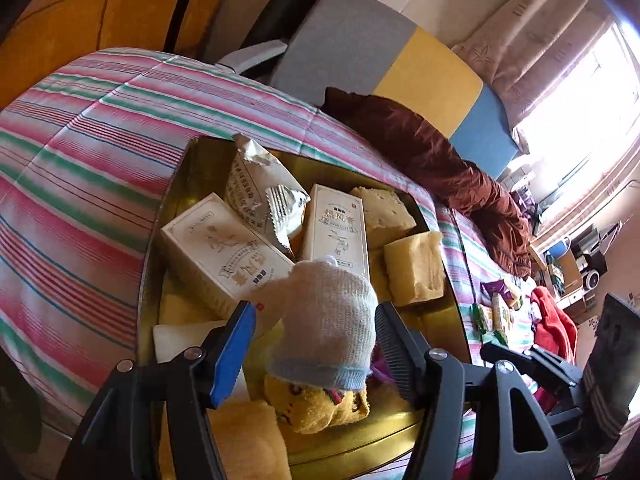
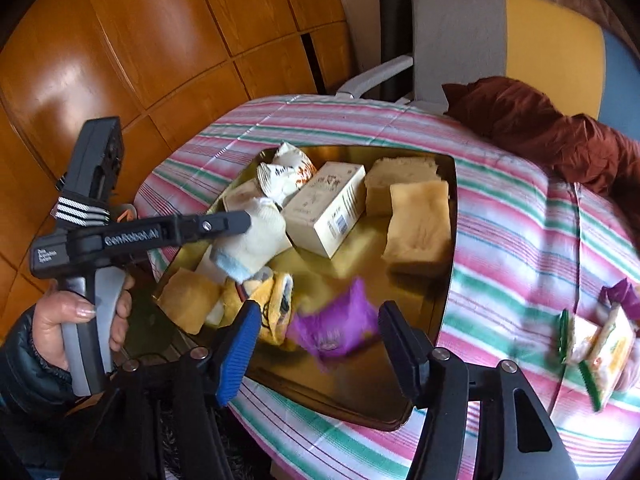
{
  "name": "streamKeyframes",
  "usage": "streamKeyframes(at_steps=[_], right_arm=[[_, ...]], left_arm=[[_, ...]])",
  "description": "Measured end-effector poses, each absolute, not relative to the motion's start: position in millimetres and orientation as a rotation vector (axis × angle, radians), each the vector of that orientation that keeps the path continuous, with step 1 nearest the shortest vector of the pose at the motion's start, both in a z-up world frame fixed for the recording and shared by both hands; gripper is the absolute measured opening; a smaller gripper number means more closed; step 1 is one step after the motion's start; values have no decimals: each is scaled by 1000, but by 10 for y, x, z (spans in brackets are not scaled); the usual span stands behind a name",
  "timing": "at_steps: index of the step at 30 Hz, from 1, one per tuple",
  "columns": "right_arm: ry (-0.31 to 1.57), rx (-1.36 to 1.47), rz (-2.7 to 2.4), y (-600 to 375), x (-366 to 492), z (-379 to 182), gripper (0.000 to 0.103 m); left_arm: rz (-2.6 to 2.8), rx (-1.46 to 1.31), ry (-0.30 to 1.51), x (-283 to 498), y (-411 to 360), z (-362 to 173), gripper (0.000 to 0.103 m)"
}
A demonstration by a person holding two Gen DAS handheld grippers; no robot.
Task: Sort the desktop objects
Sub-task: 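Carry the purple packet and white sock into the gold tray and release both, then withdraw both open tools from the tray toward the remaining pile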
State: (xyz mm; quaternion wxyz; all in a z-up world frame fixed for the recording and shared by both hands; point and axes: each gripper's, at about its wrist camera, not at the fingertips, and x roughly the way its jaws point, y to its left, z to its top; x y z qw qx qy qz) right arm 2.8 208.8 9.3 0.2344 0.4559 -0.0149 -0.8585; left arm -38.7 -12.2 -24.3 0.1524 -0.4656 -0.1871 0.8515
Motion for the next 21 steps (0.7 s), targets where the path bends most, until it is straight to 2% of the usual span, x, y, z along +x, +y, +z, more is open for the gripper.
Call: streamKeyframes(at_steps=[7, 12, 21], right_arm=[[-71, 1293, -2369, 2177, 62, 25, 72], [-71, 1297, -2387, 2223, 85, 32, 75], [-53, 1300, -2440, 2407, 126, 82, 77]], left_arm=[[2490, -1248, -515, -351, -145, -125, 63], [2377, -1287, -350, -317, 198, -197, 63], [2333, -1356, -355, -291, 240, -319, 63]])
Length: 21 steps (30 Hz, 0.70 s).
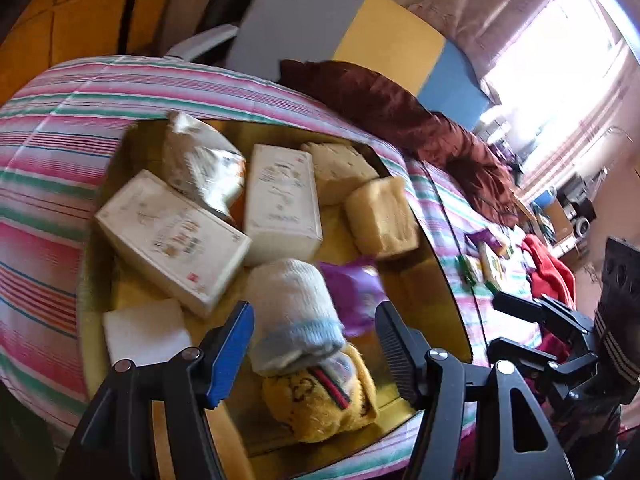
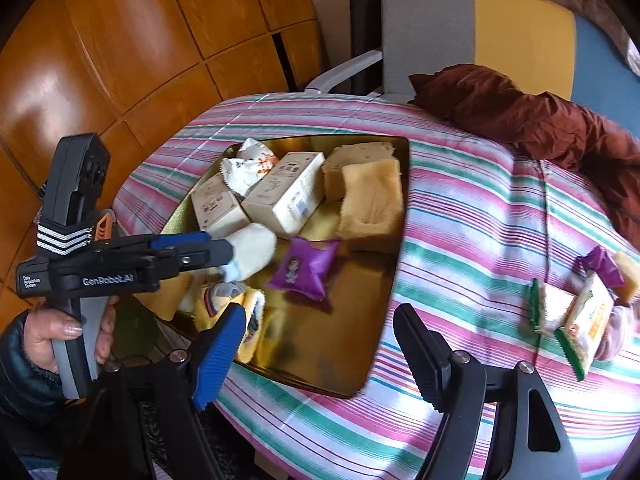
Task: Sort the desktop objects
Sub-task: 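Withdraw both open tools from the tray toward the remaining pile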
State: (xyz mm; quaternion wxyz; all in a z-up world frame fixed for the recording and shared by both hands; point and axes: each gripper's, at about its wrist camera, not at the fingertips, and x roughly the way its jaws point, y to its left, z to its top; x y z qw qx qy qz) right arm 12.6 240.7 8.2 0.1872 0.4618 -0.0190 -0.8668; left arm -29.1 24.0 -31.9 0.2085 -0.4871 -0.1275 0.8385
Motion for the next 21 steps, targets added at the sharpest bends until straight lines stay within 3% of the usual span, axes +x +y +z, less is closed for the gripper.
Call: streamKeyframes(at_steps=[12, 21], right_arm=[[-118, 1341, -2533, 2890, 139, 157, 87], [-270, 1385, -2695, 3677, 168, 309, 88]], left_arm=[[2370, -1308, -348, -308, 242, -134, 64], [2294, -1287, -285, -275, 540, -90, 64]])
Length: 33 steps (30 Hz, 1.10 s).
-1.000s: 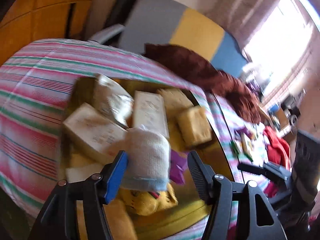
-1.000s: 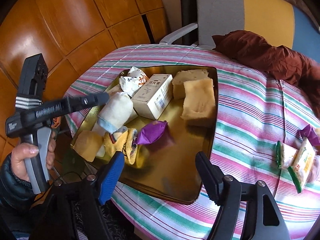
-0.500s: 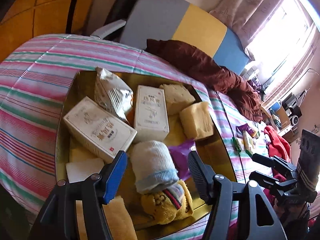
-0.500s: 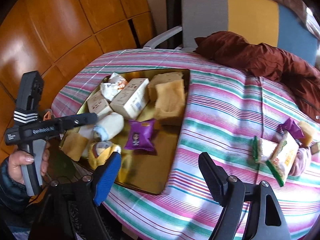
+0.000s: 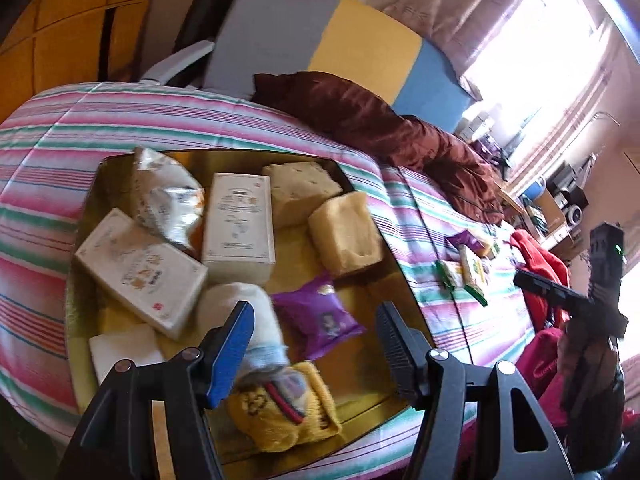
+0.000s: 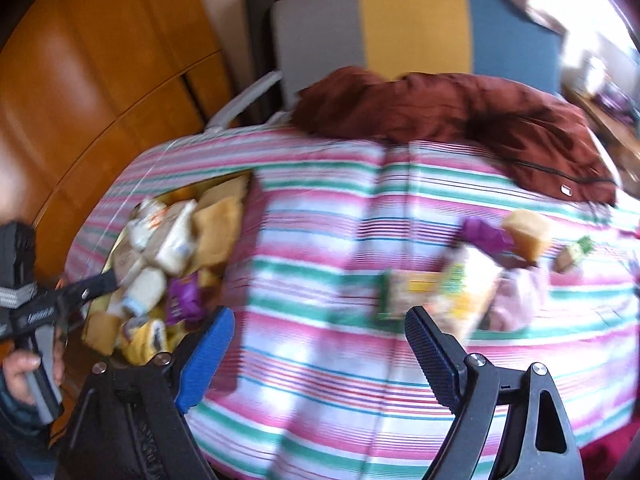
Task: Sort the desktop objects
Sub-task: 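Withdraw both open tools from the tray toward the remaining pile, then grasp the pink striped glove with the right tool while the left tool approaches the snack bags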
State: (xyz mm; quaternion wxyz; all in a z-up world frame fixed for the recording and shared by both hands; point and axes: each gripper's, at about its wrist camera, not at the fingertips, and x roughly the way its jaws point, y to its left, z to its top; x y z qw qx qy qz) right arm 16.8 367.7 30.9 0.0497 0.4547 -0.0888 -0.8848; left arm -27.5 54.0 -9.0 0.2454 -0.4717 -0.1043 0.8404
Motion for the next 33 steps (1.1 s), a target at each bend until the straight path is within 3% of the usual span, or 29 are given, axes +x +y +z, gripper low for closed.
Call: streamKeyframes(at_steps=[15, 25, 33], right_arm=[[-636, 1587, -2919, 5078, 116, 164, 87], [-865, 1663, -2899, 5451, -35, -181, 87], [-917, 1745, -2837, 5484, -151, -413, 83]], left_arm=[[2161, -1265, -118, -230, 1221, -13, 65], [2047, -1245, -7, -193, 1808, 10, 66], [1972, -1241, 13, -254, 2204, 17, 68]])
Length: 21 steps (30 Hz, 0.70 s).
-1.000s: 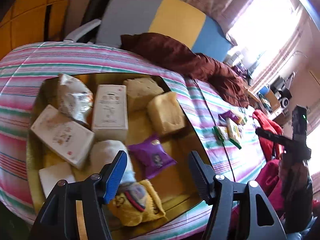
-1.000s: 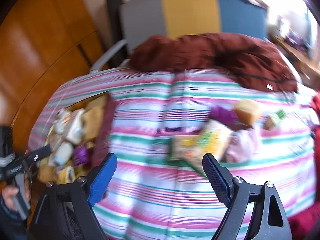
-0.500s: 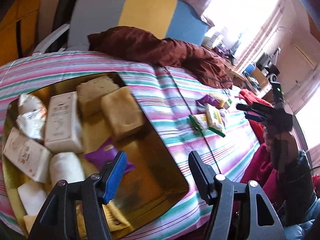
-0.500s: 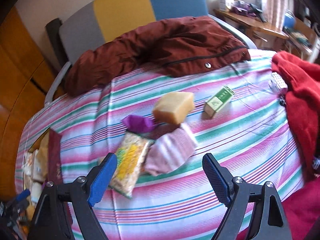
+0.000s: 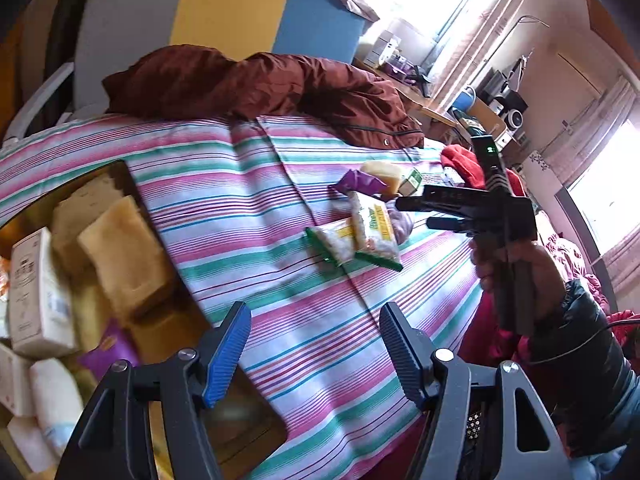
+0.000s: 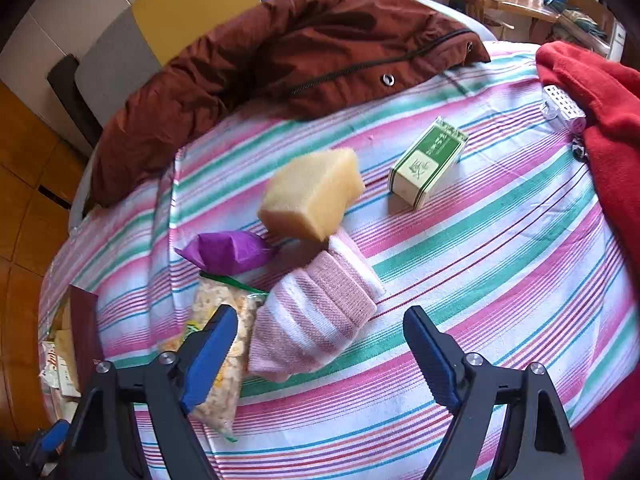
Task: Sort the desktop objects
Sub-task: 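Grasp the pink striped glove with the right tool while the left tool approaches the snack bags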
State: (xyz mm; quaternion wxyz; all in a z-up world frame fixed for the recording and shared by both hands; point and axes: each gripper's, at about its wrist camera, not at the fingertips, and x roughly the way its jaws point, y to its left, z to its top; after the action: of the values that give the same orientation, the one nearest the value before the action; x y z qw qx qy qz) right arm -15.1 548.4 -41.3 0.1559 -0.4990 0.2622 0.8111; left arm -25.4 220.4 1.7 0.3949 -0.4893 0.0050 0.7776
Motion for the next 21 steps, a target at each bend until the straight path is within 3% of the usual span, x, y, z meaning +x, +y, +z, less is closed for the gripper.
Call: streamKeyframes(at_steps=[9, 14, 17, 21], right_arm=[[786, -1474, 2298, 5503, -274, -570, 75], [828, -1527, 2290, 5497, -326, -658, 64], [807, -1524, 2299, 5501, -315, -639, 44], [762, -1523, 2325, 5455, -314, -561, 39]], left_arm=[[1923, -1258, 30, -328, 2475, -17, 68], [1906, -1286, 5, -417, 2575, -36, 68], [1903, -1302, -13, -487, 2628, -33, 68], [1903, -1317, -40, -614, 2741, -24, 68]])
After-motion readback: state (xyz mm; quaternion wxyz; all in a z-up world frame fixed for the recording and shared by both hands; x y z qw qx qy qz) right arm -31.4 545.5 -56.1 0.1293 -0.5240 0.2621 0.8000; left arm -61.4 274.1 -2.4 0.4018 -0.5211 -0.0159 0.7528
